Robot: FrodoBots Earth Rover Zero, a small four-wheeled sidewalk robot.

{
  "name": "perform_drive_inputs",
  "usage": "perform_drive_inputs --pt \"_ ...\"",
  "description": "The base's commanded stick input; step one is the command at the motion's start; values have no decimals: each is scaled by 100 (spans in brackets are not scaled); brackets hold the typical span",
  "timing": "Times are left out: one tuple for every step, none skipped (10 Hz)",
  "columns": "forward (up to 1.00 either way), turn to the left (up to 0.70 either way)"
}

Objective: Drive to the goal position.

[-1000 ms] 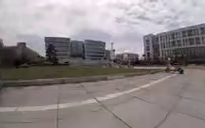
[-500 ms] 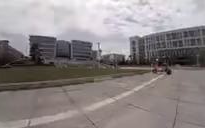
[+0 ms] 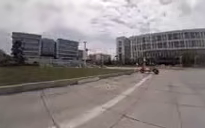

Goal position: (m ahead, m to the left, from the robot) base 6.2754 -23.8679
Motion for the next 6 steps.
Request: perform_drive_inputs --pt "100 -40" --pt "100 -40" --pt "100 -40" --pt "100 -40" --pt "100 -40" --pt "100 -40"
